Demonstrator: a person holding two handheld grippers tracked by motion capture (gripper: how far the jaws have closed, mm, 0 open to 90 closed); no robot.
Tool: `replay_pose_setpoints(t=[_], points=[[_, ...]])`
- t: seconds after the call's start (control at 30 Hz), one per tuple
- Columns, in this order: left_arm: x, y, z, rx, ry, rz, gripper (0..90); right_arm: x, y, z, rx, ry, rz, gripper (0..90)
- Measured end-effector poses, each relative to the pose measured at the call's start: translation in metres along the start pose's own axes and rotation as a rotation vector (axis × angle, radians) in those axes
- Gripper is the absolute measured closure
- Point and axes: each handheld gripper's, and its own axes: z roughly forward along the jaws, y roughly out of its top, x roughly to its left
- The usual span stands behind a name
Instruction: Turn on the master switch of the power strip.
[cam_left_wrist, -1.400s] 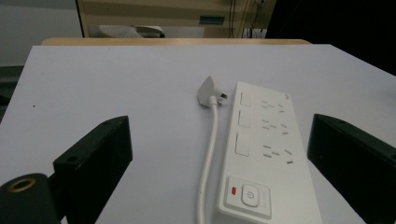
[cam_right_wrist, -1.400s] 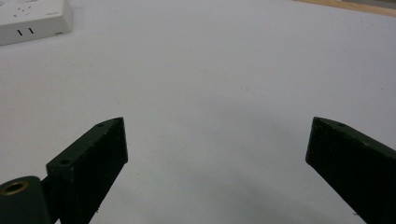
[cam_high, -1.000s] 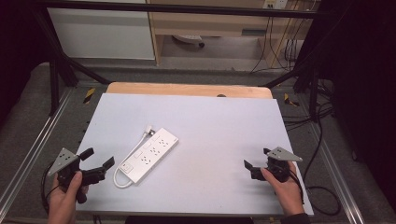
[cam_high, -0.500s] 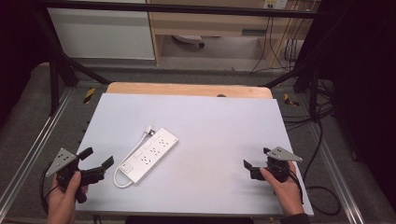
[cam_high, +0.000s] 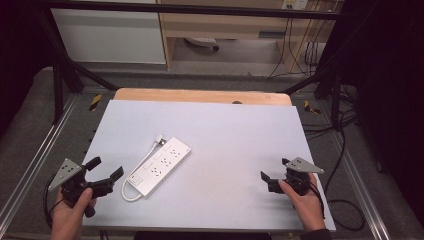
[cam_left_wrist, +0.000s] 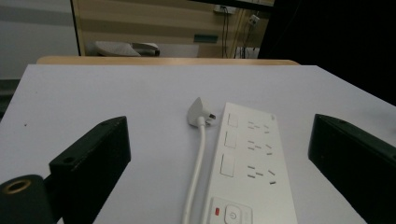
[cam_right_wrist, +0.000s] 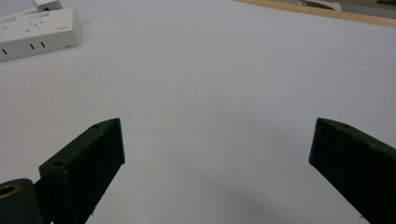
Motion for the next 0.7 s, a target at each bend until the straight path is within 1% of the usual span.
replay_pose_setpoints(t=[0.03, 0.1, 0.17, 0.3, 0.37, 0.67, 0.7], points=[[-0.0022, 0.001, 0.0, -0.011, -0.012, -0.007, 5.6, 0.0002, 0.0002, 0.0001, -0.002, 0.0, 0.002, 3.8], [-0.0028, 0.0011, 0.0002, -0.012, -0.014, -0.007, 5.5, 0.0, 0.0003, 0.0001, -0.004, -0.002, -0.001, 3.8], [-0.0044, 0.0012, 0.0017, -0.01, -0.002, -0.005, 5.6, 0.0, 0.0002, -0.0001, -0.003, -0.003, -0.002, 3.8], [-0.0055, 0.0016, 0.0028, -0.011, -0.003, -0.008, 6.5, -0.0004, 0.0003, -0.0005, -0.004, -0.006, 0.001, 3.9], [-0.0066, 0.0018, 0.0037, -0.002, -0.003, -0.009, 7.2, -0.0004, 0.0003, -0.0005, -0.004, -0.005, 0.004, 3.9], [-0.0117, 0.0014, 0.0079, 0.019, -0.02, 0.012, 7.3, -0.0017, 0.0005, -0.0014, -0.007, -0.012, 0.008, 3.9], [-0.0122, 0.0012, 0.0088, 0.021, -0.024, 0.02, 7.3, -0.0017, 0.0006, -0.0013, -0.009, -0.012, 0.011, 3.9]])
